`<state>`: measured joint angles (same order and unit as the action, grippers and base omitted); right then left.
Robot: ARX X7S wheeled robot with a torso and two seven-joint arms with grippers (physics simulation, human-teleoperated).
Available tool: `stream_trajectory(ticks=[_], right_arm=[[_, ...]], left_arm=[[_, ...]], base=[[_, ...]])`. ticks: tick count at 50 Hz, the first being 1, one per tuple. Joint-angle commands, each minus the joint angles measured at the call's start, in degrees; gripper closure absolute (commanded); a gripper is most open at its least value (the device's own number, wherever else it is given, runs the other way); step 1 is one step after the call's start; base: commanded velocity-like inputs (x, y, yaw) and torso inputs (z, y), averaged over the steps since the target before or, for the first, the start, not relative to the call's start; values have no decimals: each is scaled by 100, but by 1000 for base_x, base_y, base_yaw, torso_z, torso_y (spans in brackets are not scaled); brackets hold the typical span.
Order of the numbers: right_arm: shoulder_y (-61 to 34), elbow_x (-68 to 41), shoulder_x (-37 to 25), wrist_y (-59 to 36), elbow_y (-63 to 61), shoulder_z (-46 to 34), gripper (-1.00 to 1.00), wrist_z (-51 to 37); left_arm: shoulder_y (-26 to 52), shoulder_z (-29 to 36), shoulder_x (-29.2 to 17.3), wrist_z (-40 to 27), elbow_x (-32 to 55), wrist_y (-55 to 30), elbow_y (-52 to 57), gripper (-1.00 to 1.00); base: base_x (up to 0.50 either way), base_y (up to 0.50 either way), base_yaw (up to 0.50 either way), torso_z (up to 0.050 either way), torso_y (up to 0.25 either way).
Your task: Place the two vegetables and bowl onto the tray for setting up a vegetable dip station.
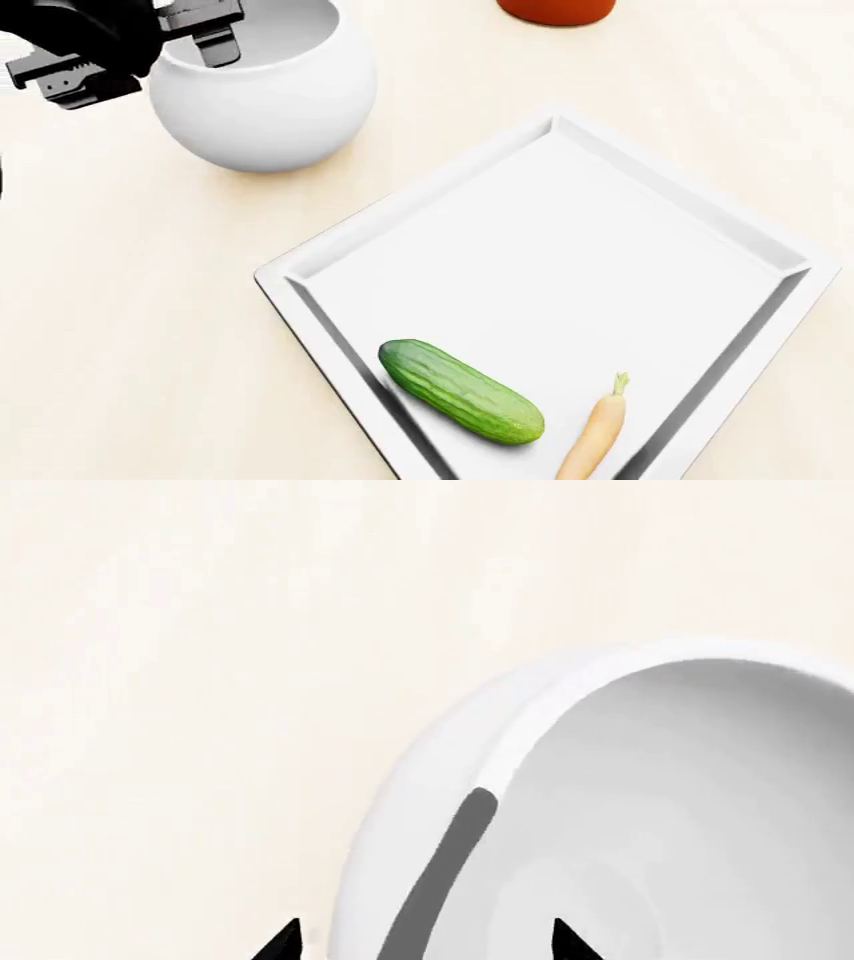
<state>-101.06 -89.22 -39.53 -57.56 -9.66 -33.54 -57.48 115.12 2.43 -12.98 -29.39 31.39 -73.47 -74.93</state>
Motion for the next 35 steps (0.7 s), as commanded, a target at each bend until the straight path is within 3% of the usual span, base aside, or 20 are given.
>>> stream_trajectory(ticks=[1,21,35], right_arm=[[-53,-23,12,-15,2,-7,-100,-16],[-84,-48,5,-6,-26,-5,-100,-36],[-73,-50,-26,11,-6,-1,-100,-49]], left_arm=[[-92,-1678,155,464,-2121,-121,-3,100],[-83,-2465,153,494,-2960,2,-2,100],[330,-2558,218,539,-3087,-93,-3,100]], base=[[0,0,0,0,0],[0,0,0,0,0],[0,0,0,0,0]])
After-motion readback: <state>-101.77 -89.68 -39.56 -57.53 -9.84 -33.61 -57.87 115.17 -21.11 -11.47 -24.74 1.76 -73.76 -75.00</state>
